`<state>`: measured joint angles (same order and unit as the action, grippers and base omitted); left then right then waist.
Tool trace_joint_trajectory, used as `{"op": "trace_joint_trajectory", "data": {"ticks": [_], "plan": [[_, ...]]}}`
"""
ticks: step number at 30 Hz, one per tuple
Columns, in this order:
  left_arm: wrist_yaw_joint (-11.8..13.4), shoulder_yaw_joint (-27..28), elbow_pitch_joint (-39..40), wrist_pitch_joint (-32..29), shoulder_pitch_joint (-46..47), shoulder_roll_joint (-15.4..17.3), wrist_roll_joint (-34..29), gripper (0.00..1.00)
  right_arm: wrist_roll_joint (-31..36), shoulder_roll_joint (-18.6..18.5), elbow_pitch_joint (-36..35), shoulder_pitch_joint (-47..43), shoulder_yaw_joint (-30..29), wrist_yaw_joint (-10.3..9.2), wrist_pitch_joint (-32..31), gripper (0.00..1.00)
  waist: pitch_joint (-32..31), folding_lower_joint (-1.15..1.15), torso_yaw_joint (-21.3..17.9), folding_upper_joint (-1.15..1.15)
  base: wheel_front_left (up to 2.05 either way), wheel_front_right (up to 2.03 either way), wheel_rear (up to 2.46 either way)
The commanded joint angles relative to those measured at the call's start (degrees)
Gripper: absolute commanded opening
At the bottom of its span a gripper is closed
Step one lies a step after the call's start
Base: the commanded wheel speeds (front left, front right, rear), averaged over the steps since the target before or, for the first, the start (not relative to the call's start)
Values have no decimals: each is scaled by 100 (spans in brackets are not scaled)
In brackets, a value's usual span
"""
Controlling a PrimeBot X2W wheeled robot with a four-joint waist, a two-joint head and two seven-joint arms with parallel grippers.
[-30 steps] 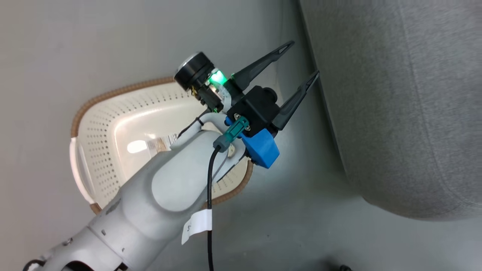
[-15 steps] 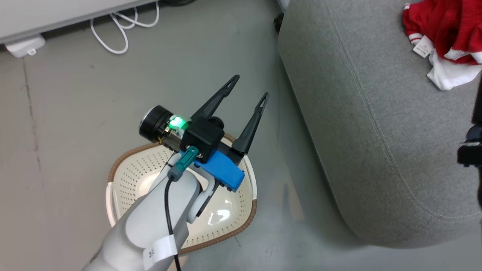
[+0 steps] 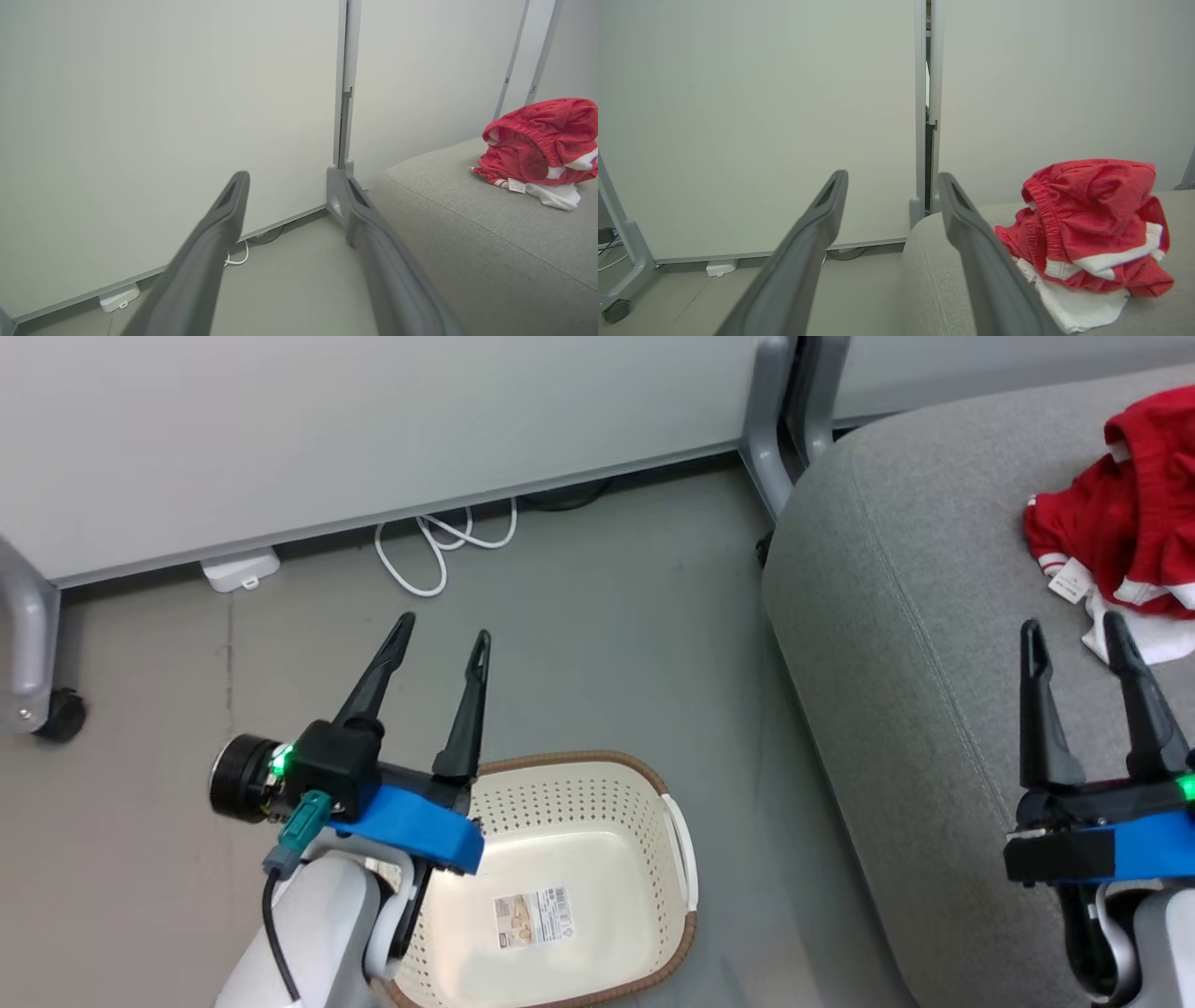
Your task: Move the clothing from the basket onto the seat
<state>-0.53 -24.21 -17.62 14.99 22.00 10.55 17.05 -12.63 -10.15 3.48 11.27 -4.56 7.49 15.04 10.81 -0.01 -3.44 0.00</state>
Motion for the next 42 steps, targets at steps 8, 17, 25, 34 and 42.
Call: {"op": "trace_joint_trajectory", "data": {"ticks": [8, 17, 25, 34, 42], "plan": [[61, 997, 426, 29, -910, -78, -324, 100, 77, 260, 182, -456, 169, 1, 22, 100, -525, 1, 381, 0, 0, 0, 0], [-216, 1743, 623, 28, -1542, -417, -663, 100, 91, 448, 387, -742, 208, 1, 22, 100, -781, 1, 625, 0, 0, 0, 0], [-418, 2064, 655, 29, -1788, -630, -877, 100, 111, 525, 609, -820, 313, 1, 22, 100, -861, 1, 718, 0, 0, 0, 0], [-568, 2242, 490, 29, -1828, -745, -946, 100, 131, 574, 777, -823, 327, 1, 22, 100, -878, 1, 757, 0, 0, 0, 0], [-600, 2274, 406, -6, -1817, -758, -947, 0, 84, 578, 823, -746, 338, 0, -6, 0, -867, 2, 747, 0, 0, 0, 0]]}}
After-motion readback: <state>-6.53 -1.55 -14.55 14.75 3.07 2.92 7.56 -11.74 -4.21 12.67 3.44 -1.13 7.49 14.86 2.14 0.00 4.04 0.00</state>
